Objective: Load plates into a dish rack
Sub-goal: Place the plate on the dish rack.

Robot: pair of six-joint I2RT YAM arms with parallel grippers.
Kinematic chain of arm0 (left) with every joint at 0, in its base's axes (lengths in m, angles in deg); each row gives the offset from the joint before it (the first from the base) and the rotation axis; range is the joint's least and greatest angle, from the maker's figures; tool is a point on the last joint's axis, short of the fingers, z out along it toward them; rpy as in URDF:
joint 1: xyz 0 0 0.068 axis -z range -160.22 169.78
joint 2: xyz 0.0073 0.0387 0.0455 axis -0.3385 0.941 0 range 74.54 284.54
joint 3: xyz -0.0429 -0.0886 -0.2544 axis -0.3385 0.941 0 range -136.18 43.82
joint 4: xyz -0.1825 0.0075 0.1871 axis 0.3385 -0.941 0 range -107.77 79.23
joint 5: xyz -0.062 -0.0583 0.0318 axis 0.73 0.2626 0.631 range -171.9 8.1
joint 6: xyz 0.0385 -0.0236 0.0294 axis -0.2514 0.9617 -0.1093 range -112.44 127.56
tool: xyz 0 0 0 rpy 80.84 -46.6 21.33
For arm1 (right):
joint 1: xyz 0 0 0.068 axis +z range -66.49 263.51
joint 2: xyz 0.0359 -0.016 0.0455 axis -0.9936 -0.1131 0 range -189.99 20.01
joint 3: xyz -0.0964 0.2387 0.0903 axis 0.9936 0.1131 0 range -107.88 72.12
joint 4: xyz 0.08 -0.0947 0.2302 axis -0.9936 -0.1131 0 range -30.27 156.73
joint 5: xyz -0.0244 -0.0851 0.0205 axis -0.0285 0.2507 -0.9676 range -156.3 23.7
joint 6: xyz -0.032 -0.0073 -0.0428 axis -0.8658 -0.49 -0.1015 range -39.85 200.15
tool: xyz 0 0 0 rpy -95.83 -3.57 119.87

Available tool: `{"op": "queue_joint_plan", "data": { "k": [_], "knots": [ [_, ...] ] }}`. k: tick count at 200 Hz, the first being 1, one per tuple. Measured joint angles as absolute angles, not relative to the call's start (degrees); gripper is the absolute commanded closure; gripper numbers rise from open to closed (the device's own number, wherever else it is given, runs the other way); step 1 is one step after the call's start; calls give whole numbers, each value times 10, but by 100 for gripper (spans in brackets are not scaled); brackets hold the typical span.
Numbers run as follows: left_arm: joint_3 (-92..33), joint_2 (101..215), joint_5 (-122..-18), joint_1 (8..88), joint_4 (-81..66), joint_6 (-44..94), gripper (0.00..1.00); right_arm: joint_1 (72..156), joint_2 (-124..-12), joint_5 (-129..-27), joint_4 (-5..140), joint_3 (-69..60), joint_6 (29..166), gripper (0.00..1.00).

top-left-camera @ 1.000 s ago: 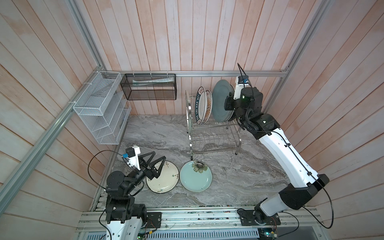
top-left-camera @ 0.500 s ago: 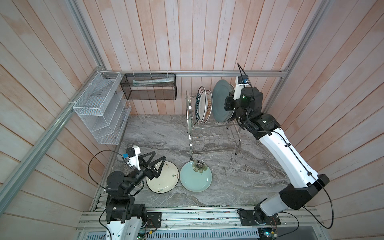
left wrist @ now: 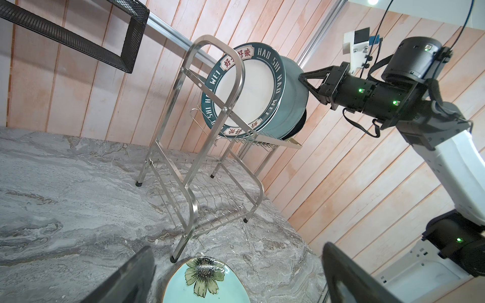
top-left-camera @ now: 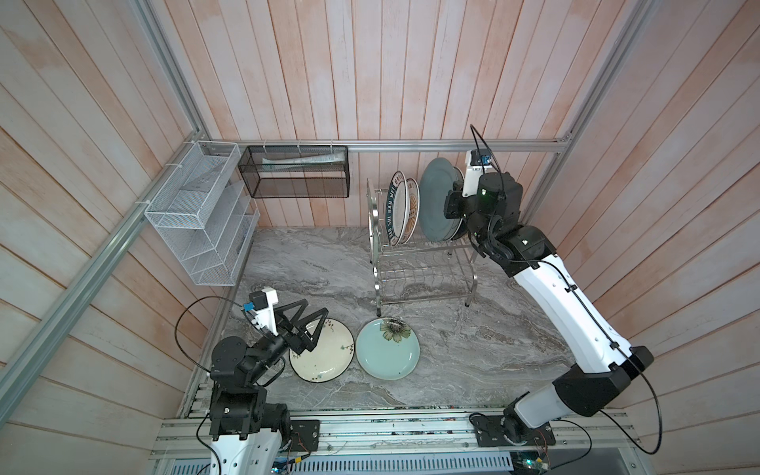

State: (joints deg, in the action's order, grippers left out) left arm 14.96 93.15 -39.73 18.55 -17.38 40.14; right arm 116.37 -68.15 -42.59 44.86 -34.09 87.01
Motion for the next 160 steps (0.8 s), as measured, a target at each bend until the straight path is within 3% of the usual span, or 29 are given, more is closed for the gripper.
{"op": "queue_joint_plan", "data": {
  "k": [160],
  "knots": [
    [150,942,-397,178,-173,402,0,1169,-673,-420,475,-336,828,100]
  ]
}}
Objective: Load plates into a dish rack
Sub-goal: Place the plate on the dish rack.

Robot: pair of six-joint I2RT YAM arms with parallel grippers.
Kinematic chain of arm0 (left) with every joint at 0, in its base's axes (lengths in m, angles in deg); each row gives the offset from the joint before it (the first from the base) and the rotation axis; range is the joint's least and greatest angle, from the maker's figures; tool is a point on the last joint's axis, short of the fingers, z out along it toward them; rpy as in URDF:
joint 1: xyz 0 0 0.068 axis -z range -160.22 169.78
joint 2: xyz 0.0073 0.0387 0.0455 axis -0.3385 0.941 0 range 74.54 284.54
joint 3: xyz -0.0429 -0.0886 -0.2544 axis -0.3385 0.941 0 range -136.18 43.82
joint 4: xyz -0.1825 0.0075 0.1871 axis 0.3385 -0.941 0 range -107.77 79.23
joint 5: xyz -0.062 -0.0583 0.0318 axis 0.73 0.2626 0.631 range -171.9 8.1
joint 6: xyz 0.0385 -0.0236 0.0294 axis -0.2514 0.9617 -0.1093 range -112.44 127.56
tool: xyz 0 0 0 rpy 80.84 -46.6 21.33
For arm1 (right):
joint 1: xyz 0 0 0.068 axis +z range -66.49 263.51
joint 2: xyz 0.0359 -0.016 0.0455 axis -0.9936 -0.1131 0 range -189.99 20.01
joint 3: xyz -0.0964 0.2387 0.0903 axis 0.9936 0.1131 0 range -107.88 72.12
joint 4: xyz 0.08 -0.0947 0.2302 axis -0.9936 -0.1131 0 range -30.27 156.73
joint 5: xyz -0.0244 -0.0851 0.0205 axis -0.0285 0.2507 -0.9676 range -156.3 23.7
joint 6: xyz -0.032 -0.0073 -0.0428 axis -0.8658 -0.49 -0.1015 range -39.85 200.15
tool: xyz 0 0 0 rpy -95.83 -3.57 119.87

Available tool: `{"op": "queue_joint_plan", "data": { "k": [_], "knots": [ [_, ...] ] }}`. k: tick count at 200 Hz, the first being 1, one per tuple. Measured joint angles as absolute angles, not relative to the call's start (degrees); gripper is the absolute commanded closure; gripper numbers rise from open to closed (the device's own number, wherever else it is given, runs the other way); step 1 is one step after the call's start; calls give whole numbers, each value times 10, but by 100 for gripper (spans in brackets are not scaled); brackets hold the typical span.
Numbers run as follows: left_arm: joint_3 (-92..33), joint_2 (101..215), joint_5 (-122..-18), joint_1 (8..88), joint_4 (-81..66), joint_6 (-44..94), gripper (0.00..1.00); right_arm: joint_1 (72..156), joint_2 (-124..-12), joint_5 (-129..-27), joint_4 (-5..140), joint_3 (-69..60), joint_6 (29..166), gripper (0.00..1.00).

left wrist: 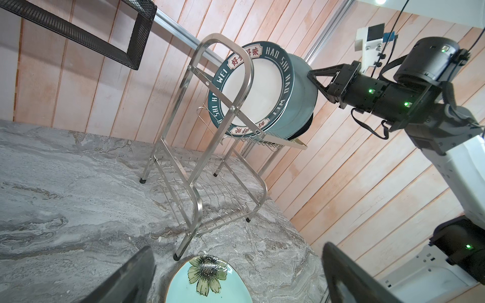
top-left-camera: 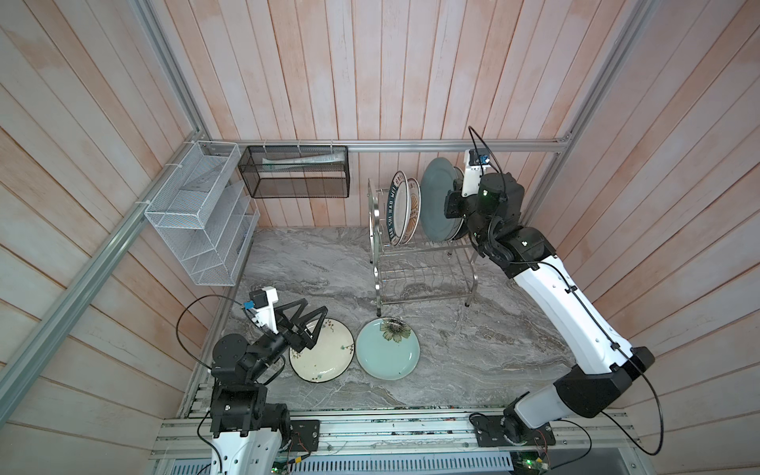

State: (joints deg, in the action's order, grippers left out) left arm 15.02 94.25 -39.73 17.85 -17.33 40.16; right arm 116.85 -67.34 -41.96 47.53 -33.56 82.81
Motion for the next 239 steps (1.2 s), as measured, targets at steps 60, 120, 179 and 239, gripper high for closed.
{"op": "queue_joint_plan", "data": {
  "k": [60,120,179,239],
  "knots": [
    [150,942,-397,178,-172,402,0,1173,-656,-417,498,-337,811,100],
    [151,942,-397,178,-172,403,0,1176,-657,-410,500,-362,805,100],
    [152,942,-390,178,-172,404,0,1190,-664,-373,505,-411,799,100],
    [152,942,-389,178,-172,404,0,1212,-693,-338,504,-411,786,100]
  ]
}}
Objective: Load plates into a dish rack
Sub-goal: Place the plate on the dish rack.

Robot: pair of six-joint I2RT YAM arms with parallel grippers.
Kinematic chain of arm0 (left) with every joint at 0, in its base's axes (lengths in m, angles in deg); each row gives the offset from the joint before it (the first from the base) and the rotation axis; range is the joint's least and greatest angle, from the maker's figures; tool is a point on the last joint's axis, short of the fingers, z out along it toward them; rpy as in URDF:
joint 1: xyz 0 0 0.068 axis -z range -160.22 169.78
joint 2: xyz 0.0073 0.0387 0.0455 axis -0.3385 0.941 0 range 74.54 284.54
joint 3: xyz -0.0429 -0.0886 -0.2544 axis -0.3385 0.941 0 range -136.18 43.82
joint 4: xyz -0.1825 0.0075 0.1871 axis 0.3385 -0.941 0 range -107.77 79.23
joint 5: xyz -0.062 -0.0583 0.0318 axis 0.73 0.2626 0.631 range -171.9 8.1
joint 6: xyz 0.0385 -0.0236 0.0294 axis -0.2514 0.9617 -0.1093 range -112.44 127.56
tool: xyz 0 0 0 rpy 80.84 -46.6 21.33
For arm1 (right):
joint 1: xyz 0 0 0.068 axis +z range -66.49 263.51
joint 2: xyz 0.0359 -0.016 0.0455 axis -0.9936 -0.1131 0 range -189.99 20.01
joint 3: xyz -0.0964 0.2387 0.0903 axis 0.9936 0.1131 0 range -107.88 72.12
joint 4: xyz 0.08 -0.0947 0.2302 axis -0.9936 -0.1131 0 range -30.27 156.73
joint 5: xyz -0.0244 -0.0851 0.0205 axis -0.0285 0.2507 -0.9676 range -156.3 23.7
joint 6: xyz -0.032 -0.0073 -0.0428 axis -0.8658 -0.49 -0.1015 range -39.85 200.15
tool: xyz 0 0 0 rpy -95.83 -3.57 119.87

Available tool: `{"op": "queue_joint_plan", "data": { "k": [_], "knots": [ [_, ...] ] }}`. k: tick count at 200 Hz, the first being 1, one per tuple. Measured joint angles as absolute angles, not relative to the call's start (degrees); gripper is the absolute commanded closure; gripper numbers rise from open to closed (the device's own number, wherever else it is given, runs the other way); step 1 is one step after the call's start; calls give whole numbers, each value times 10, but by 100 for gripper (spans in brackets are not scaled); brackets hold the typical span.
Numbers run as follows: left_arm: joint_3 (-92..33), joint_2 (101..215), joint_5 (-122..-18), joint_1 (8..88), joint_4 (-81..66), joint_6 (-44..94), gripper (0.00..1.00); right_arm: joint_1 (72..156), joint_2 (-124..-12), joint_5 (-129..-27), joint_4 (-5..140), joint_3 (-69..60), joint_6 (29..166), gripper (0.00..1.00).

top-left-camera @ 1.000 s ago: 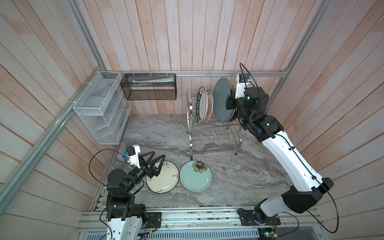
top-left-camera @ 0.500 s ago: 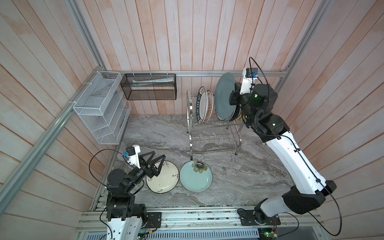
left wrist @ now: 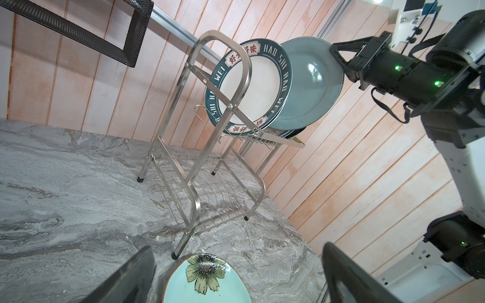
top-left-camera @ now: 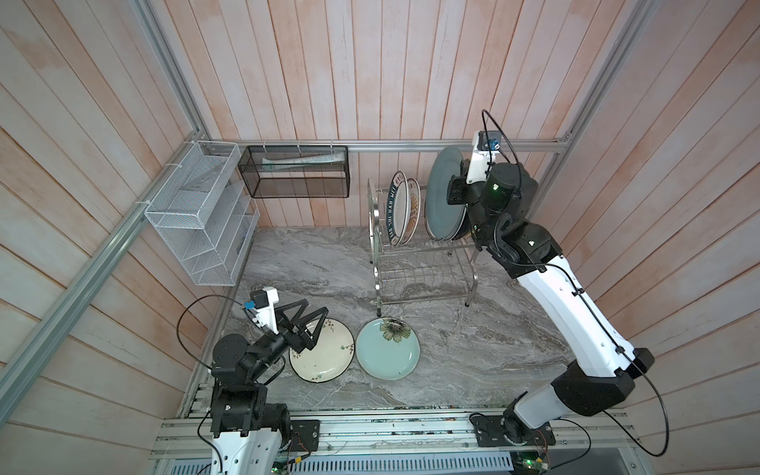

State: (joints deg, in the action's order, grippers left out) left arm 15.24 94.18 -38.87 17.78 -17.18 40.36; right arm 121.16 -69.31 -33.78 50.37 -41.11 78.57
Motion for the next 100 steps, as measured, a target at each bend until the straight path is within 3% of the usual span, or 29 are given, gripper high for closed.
{"op": "queue_joint_plan", "data": {
  "k": [100],
  "knots": [
    [152,936,-388,178,-172,404,0,1222,-721,-317,498,-411,784,100]
  ]
}}
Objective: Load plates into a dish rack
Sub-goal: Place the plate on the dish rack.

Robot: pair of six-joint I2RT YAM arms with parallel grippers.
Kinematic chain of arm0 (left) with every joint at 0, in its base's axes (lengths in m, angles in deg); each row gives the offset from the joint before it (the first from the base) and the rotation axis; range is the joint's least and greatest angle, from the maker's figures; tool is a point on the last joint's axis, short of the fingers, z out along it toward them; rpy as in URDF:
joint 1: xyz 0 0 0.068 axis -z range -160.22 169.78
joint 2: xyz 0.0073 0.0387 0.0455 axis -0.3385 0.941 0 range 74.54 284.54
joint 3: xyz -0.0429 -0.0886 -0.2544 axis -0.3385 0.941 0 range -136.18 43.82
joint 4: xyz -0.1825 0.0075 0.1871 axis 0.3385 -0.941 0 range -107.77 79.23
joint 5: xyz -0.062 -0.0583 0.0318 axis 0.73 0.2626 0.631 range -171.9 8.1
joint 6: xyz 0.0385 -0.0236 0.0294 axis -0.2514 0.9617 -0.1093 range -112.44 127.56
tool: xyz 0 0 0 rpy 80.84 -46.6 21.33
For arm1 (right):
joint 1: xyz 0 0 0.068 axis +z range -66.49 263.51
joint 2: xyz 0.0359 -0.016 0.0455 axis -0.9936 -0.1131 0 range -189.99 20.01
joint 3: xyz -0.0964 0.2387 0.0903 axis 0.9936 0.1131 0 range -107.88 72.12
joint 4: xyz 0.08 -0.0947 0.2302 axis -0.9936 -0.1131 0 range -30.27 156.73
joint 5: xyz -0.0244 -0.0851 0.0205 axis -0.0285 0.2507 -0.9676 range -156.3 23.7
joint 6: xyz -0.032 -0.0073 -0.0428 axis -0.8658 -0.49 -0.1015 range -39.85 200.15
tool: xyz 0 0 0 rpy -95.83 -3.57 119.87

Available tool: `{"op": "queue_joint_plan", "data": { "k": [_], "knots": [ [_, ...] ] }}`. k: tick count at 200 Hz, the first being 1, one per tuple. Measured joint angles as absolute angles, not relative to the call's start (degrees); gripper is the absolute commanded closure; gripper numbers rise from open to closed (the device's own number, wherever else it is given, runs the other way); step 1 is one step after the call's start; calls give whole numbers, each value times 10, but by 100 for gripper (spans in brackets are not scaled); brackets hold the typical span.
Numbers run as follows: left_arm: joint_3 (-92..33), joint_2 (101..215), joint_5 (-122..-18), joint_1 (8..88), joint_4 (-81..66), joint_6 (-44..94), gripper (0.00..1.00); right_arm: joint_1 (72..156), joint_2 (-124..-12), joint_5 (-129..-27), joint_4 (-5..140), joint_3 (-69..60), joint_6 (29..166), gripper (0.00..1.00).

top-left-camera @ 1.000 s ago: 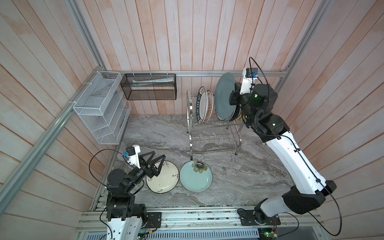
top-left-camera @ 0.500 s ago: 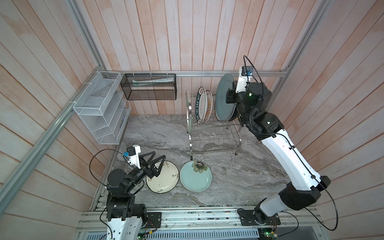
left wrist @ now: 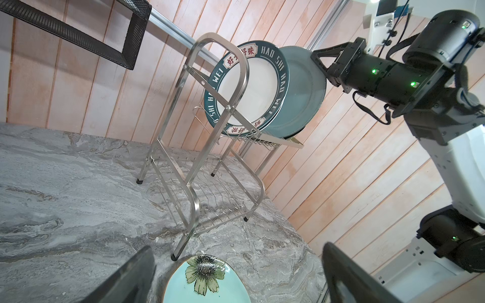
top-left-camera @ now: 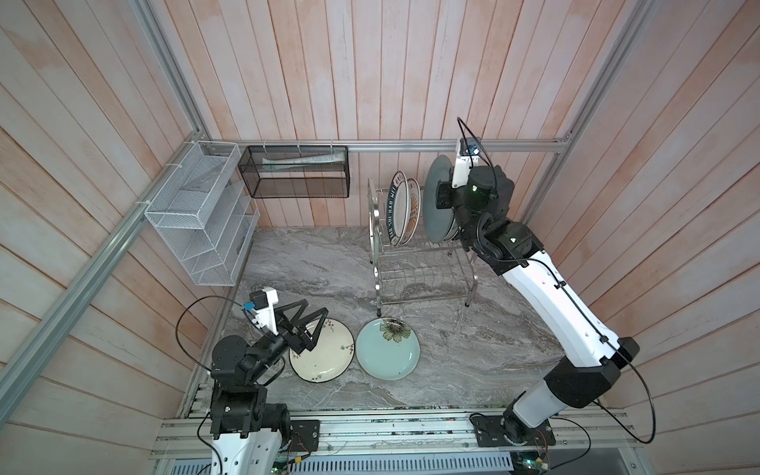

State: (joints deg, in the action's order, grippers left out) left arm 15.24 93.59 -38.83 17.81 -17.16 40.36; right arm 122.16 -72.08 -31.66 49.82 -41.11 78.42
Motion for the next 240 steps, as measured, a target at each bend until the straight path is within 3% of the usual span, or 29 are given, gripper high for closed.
{"op": "queue_joint_plan", "data": {
  "k": [205,240],
  "knots": [
    [152,934,-387,178,-168,404,0,1228,-734,-324,523,-388,777,100],
    [152,934,-387,178,-168,404,0,1210,-727,-345,525,-377,780,90]
  ]
}}
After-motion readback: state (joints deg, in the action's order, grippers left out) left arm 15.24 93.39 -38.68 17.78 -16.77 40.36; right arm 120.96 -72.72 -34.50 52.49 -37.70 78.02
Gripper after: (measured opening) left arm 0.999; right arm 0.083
